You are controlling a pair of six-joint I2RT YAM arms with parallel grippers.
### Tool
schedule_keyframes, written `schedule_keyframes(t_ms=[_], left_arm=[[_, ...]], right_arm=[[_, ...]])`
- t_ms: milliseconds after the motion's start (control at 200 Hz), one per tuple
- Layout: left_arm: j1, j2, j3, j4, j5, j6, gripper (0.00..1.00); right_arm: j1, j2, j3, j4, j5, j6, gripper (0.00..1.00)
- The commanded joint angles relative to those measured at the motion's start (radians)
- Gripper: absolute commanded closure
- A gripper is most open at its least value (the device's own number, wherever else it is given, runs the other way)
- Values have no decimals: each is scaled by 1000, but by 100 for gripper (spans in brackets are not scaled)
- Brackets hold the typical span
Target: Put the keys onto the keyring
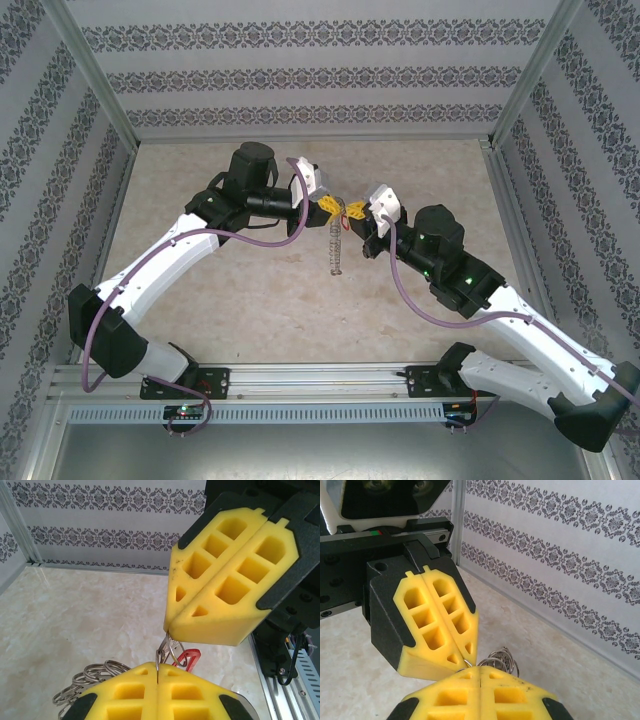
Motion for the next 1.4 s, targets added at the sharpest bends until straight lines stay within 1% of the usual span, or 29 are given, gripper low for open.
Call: schedule_keyframes(t_ms=[0,245,465,779,1244,1394], left_arm=[[-16,2,45,-6,31,-5,100],[-20,-2,47,-9,46,-3,100],[-19,-9,47,-2,45,-5,100],[-20,-18,35,27,13,-21,100],[-19,-38,21,62,3,-35,100],[-20,-53,1,98,-6,-45,100]], right_arm=[[13,6,36,30,16,-17,100],[6,14,26,37,41,-21,100],[-18,-10,-4,33,53,-2,100],[-38,-52,-46,20,49,30,100],[-50,-59,-76,12,56,50,100],[-61,-62,-101,10,56,70,100]])
